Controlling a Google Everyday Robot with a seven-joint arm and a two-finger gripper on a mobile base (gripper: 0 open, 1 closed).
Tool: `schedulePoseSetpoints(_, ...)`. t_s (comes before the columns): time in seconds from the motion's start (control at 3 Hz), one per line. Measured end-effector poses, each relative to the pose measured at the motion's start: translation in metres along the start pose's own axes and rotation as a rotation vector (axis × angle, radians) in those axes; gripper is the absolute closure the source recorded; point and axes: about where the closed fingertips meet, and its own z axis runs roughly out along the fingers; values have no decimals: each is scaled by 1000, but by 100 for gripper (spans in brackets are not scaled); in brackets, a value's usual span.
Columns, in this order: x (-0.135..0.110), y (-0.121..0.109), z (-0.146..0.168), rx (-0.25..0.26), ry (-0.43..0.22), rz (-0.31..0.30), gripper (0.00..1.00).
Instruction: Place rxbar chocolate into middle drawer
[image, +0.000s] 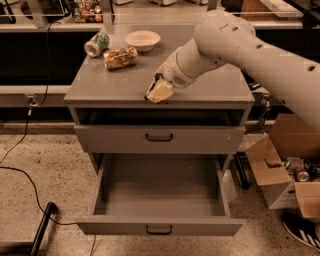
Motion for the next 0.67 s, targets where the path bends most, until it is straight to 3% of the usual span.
schedulePoseSetpoints(0.67,8,16,-33,-107,-185,15,100)
